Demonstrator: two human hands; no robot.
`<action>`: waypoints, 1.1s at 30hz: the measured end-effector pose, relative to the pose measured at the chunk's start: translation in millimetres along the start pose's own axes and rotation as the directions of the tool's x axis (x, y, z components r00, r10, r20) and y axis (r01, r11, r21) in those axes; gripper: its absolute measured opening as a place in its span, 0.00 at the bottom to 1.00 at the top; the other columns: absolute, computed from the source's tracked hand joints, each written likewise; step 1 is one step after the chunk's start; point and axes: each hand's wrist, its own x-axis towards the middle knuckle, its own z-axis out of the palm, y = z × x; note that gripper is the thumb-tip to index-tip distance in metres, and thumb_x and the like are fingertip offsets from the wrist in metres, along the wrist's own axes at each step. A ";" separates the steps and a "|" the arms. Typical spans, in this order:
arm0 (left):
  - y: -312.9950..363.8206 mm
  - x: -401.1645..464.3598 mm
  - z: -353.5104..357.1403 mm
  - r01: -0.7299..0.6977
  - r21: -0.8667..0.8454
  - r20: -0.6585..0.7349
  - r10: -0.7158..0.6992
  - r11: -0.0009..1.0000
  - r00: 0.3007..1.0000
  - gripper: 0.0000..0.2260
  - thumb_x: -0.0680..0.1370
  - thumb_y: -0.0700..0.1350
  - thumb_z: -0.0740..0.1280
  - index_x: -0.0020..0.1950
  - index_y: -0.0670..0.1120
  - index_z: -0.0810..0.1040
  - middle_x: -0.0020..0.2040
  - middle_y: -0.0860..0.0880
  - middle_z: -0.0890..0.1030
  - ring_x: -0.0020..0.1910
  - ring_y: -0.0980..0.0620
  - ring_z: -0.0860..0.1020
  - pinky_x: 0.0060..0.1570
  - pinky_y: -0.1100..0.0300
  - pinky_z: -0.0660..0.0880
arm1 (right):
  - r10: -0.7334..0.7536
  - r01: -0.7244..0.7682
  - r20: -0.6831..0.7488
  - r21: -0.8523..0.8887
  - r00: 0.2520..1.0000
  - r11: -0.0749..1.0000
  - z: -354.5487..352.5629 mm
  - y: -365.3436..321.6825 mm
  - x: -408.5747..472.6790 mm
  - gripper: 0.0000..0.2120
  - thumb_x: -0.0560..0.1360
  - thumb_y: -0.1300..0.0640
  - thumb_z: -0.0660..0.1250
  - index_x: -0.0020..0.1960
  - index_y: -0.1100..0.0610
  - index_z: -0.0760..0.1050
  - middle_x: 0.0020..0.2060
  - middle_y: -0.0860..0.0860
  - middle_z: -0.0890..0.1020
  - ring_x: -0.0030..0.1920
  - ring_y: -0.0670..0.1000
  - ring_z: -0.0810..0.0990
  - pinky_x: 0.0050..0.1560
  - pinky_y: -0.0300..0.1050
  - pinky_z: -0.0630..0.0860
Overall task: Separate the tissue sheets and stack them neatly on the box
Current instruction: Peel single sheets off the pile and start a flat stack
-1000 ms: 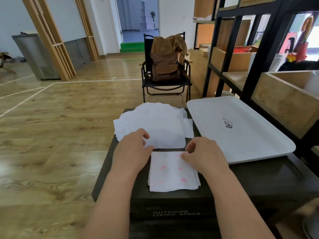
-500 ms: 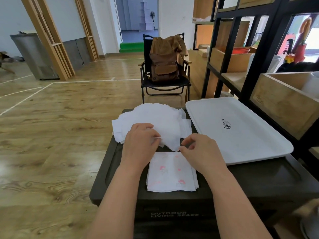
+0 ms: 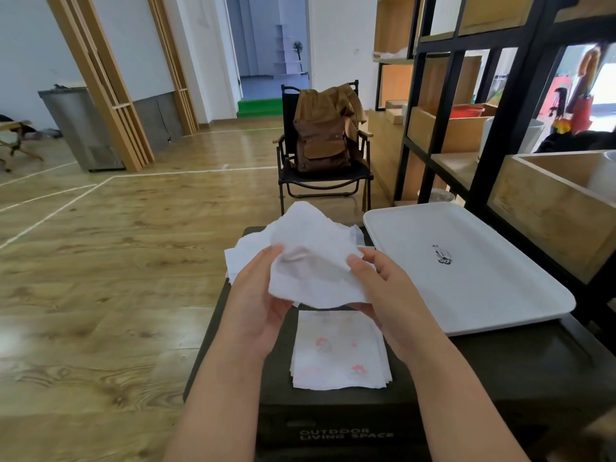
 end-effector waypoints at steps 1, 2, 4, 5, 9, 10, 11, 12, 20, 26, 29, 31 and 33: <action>-1.0 -0.1 -0.1 0.025 0.000 0.007 -0.025 1.000 1.000 0.12 0.81 0.48 0.64 0.61 0.46 0.81 0.56 0.46 0.84 0.53 0.48 0.82 0.43 0.56 0.79 | -0.018 0.019 -0.025 0.022 1.000 1.000 0.2 0.3 0.6 0.14 0.74 0.38 0.65 0.58 0.37 0.72 0.56 0.44 0.77 0.54 0.48 0.79 0.52 0.47 0.82; -1.9 -0.3 0.1 0.051 -0.002 0.012 -0.051 0.999 0.999 0.14 0.81 0.51 0.63 0.63 0.47 0.80 0.57 0.47 0.84 0.53 0.49 0.83 0.41 0.57 0.80 | -0.031 0.033 -0.046 0.036 0.998 0.999 0.1 -0.1 0.8 0.14 0.72 0.35 0.64 0.57 0.35 0.72 0.55 0.43 0.77 0.54 0.47 0.79 0.52 0.48 0.82; -2.4 -1.1 0.6 0.082 0.002 0.033 -0.082 0.997 0.996 0.16 0.80 0.56 0.63 0.65 0.51 0.79 0.57 0.49 0.85 0.53 0.51 0.83 0.38 0.59 0.79 | -0.026 0.032 -0.070 0.090 0.997 0.995 -0.5 -1.7 1.0 0.17 0.66 0.29 0.63 0.53 0.31 0.71 0.52 0.42 0.82 0.53 0.48 0.82 0.52 0.49 0.81; -2.4 -1.3 0.7 0.086 0.016 0.045 -0.086 0.996 0.995 0.18 0.78 0.57 0.65 0.64 0.52 0.79 0.56 0.50 0.85 0.53 0.51 0.83 0.40 0.57 0.79 | -0.009 0.019 -0.069 0.135 0.998 0.991 -0.9 -2.3 2.0 0.17 0.65 0.28 0.62 0.51 0.31 0.71 0.49 0.42 0.84 0.51 0.48 0.84 0.50 0.49 0.81; -4.6 0.7 -1.6 0.095 0.154 0.063 -0.106 0.984 0.992 0.18 0.74 0.50 0.71 0.63 0.49 0.80 0.55 0.48 0.85 0.56 0.46 0.83 0.48 0.51 0.79 | -0.003 0.013 -0.072 0.149 0.997 0.989 -4.6 -0.5 3.3 0.16 0.64 0.31 0.66 0.51 0.27 0.69 0.54 0.42 0.82 0.52 0.48 0.83 0.48 0.47 0.81; -5.7 1.7 -2.0 0.093 0.174 0.064 -0.106 0.980 0.992 0.16 0.76 0.46 0.70 0.64 0.49 0.79 0.56 0.47 0.85 0.57 0.45 0.82 0.50 0.50 0.79 | -0.033 0.040 -0.071 0.097 0.997 0.994 -6.7 1.3 3.1 0.17 0.65 0.33 0.69 0.52 0.26 0.68 0.53 0.40 0.82 0.53 0.48 0.82 0.49 0.47 0.80; -7.1 2.4 -2.8 0.084 0.191 0.051 -0.095 0.978 0.994 0.15 0.78 0.44 0.69 0.65 0.50 0.78 0.57 0.47 0.84 0.57 0.45 0.82 0.52 0.48 0.79 | -0.070 0.074 -0.063 0.060 0.996 0.995 -8.4 2.0 1.8 0.20 0.68 0.39 0.71 0.54 0.25 0.66 0.50 0.40 0.83 0.51 0.47 0.83 0.47 0.45 0.79; -8.8 3.4 -3.7 0.065 0.216 0.026 -0.072 0.974 0.997 0.16 0.79 0.43 0.68 0.66 0.52 0.78 0.57 0.47 0.84 0.56 0.45 0.82 0.54 0.47 0.79 | -0.108 0.110 -0.056 0.030 0.993 0.994 -10.1 2.6 1.0 0.23 0.72 0.46 0.72 0.57 0.26 0.65 0.46 0.39 0.84 0.49 0.45 0.83 0.43 0.42 0.79; -12.6 8.8 -12.8 -0.270 0.613 0.091 0.274 0.742 0.958 0.16 0.77 0.41 0.71 0.57 0.61 0.80 0.48 0.59 0.84 0.48 0.58 0.81 0.42 0.71 0.75 | -0.317 0.287 -0.075 -0.268 0.945 0.920 -16.8 3.4 -1.0 0.16 0.76 0.59 0.70 0.52 0.37 0.77 0.43 0.48 0.85 0.46 0.49 0.83 0.44 0.41 0.82; -12.0 8.7 -18.5 -0.336 0.763 0.144 0.361 0.552 0.921 0.10 0.74 0.42 0.75 0.47 0.58 0.84 0.37 0.70 0.78 0.36 0.65 0.74 0.39 0.74 0.70 | -0.355 0.269 -0.117 -0.450 0.928 0.851 -17.7 5.0 -0.3 0.08 0.75 0.53 0.71 0.49 0.40 0.80 0.43 0.36 0.81 0.46 0.34 0.80 0.46 0.30 0.76; -12.3 7.9 -19.5 -0.331 0.790 0.155 0.355 0.516 0.922 0.09 0.73 0.44 0.75 0.45 0.59 0.84 0.39 0.66 0.80 0.37 0.63 0.74 0.41 0.69 0.69 | -0.362 0.272 -0.120 -0.460 0.924 0.845 -17.7 4.1 0.1 0.04 0.75 0.50 0.70 0.46 0.41 0.81 0.41 0.35 0.82 0.45 0.35 0.79 0.44 0.31 0.75; -11.2 7.5 -18.8 -0.342 0.794 0.156 0.376 0.503 0.913 0.07 0.74 0.46 0.75 0.44 0.59 0.84 0.42 0.63 0.80 0.39 0.62 0.75 0.42 0.68 0.69 | -0.387 0.289 -0.122 -0.472 0.914 0.833 -17.1 1.4 -0.8 0.06 0.75 0.48 0.70 0.43 0.37 0.78 0.39 0.33 0.80 0.46 0.33 0.77 0.42 0.28 0.73; -8.5 6.2 -16.8 -0.359 0.797 0.160 0.404 0.485 0.901 0.05 0.74 0.49 0.74 0.43 0.60 0.84 0.47 0.62 0.79 0.45 0.64 0.75 0.43 0.69 0.69 | -0.430 0.307 -0.143 -0.506 0.892 0.806 -16.5 -0.3 -1.2 0.08 0.74 0.47 0.70 0.40 0.35 0.75 0.39 0.31 0.78 0.47 0.30 0.74 0.38 0.23 0.70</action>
